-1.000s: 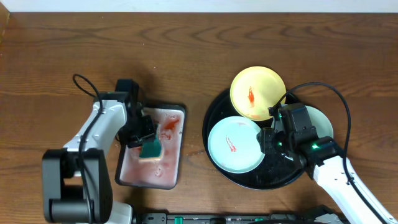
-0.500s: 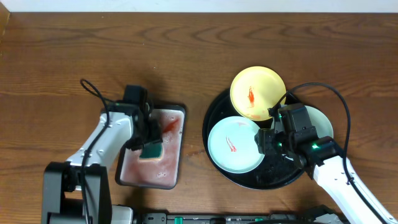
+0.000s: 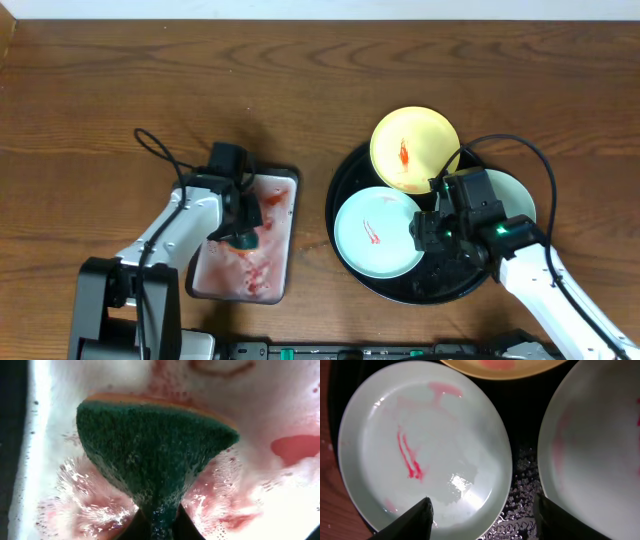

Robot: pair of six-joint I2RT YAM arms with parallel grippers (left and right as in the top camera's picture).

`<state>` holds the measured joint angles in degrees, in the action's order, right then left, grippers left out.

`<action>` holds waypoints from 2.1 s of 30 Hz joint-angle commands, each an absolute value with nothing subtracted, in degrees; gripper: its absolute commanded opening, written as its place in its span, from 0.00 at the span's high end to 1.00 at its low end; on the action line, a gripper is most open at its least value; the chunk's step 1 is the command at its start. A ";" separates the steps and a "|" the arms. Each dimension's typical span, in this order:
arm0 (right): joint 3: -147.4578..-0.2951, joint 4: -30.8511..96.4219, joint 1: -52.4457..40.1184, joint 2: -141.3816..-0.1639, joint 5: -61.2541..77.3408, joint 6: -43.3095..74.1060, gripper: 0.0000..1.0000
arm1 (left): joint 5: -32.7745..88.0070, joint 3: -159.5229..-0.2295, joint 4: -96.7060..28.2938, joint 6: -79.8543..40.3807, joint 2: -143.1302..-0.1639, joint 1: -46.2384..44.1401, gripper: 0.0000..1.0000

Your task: Clean dirty plates on tray and stack at the side

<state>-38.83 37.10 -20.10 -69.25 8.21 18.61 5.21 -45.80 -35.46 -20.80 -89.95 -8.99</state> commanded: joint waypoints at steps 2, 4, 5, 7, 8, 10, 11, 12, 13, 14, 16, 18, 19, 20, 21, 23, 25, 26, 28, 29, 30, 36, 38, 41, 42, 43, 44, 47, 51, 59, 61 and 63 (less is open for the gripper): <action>-39.62 37.12 -20.08 -70.85 8.38 18.35 0.39 | 6.63 -47.64 -39.13 -19.94 -90.65 -10.37 0.93; -39.62 37.06 -19.99 -71.48 7.44 19.70 0.40 | 6.66 -50.43 -43.00 -19.22 -90.06 -10.37 0.93; -39.62 37.04 -19.64 -72.38 6.83 20.99 0.43 | 6.66 -53.43 -46.63 -18.15 -89.27 -10.39 0.93; -39.62 36.60 -19.05 -73.82 7.01 20.99 0.47 | 6.66 -56.77 -50.48 -17.58 -88.14 -10.39 0.93; -39.62 36.34 -18.76 -74.96 7.18 20.97 0.50 | 6.76 -58.76 -52.62 -17.58 -87.33 -10.39 0.93; -39.62 35.29 -18.70 -77.32 8.54 19.70 0.57 | 8.01 -61.87 -55.48 -16.25 -85.52 -10.70 0.93; -39.62 34.65 -18.70 -78.56 10.00 18.70 0.60 | 8.99 -63.24 -56.51 -15.66 -84.40 -10.98 0.93; -39.62 33.95 -18.70 -80.09 11.75 18.09 0.64 | 9.91 -64.10 -56.95 -15.66 -83.37 -11.27 0.93; -39.62 33.45 -18.70 -81.43 12.60 18.13 0.69 | 11.29 -64.75 -56.99 -15.66 -82.08 -11.70 0.93; -39.62 32.99 -18.74 -82.81 12.64 18.20 0.73 | 12.38 -65.06 -56.90 -15.68 -80.99 -12.10 0.93; -39.62 31.83 -18.70 -86.06 11.99 19.07 0.83 | 14.17 -65.17 -56.53 -15.70 -78.67 -13.19 0.93; -39.62 30.22 -18.46 -88.95 11.84 20.69 0.90 | 15.18 -65.17 -56.53 -16.25 -76.75 -14.59 0.92; -39.62 29.65 -18.35 -89.78 11.84 20.78 0.95 | 15.51 -65.17 -56.51 -16.60 -76.25 -15.40 0.93; -39.62 29.04 -18.17 -90.70 11.84 20.80 0.99 | 16.01 -65.17 -56.29 -16.86 -75.99 -16.62 0.93; -39.62 28.80 -18.04 -91.05 11.81 21.02 0.99 | 16.08 -65.12 -55.92 -17.45 -76.01 -17.67 0.93; -39.62 28.69 -17.87 -91.09 10.76 21.28 0.99 | 16.10 -64.84 -54.70 -18.83 -76.42 -19.64 0.93; -39.62 28.73 -17.87 -90.96 7.73 21.43 0.99 | 16.08 -64.36 -52.45 -20.43 -77.23 -22.17 0.93; -39.62 28.67 -17.87 -90.96 4.67 21.39 0.99 | 16.10 -63.92 -49.52 -22.46 -78.54 -25.30 0.93; -39.62 28.47 -17.87 -90.96 3.66 21.17 0.99 | 16.10 -63.92 -46.72 -24.25 -80.42 -28.51 0.92; -39.62 28.51 -17.87 -90.96 3.66 21.08 0.99 | 16.10 -63.92 -45.43 -25.19 -81.43 -30.02 0.93; -39.62 28.73 -17.89 -90.96 3.68 20.88 0.99 | 16.08 -63.92 -44.07 -26.41 -82.61 -31.51 0.93; -39.62 29.54 -17.89 -90.96 3.68 20.93 0.99 | 16.10 -63.92 -35.33 -34.76 -92.84 -38.98 0.93; -39.62 29.54 -17.89 -90.96 3.68 20.93 0.99 | 16.12 -63.92 -32.80 -37.06 -96.62 -40.34 0.93; -39.62 29.52 -17.89 -90.96 3.68 20.95 0.99 | 18.02 -63.92 -29.08 -39.83 -101.82 -41.52 0.93; -39.62 29.50 -17.89 -90.96 3.68 20.95 0.99 | 19.88 -63.92 -27.40 -40.56 -103.61 -41.80 0.92; -39.62 29.47 -17.87 -90.96 3.68 20.95 0.99 | 21.52 -63.92 -25.74 -40.86 -105.19 -42.06 0.93; -39.62 29.50 -17.87 -90.96 3.68 20.95 0.99 | 23.38 -63.92 -23.75 -40.84 -107.02 -42.57 0.93; -39.62 29.58 -17.89 -90.96 3.81 20.95 0.99 | 24.14 -63.92 -21.71 -40.80 -111.70 -43.92 0.93; -39.62 29.56 -17.89 -90.96 4.54 20.95 0.99 | 20.58 -63.99 -23.64 -39.75 -114.78 -43.62 0.93; -39.62 29.58 -17.87 -90.96 4.54 20.93 0.99 | -10.92 -67.53 -43.70 -39.68 -110.39 -41.17 0.93; -39.62 29.58 -17.87 -90.96 4.51 20.93 0.99 | -14.09 -67.53 -45.23 -39.59 -110.26 -41.21 0.92; -39.62 29.58 -17.87 -90.96 4.51 20.93 0.99 | -13.87 -67.53 -44.84 -39.51 -110.43 -41.21 0.93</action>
<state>-40.82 29.19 -17.87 -88.51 10.61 21.04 2.13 -69.69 -42.41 -39.18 -108.31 -42.74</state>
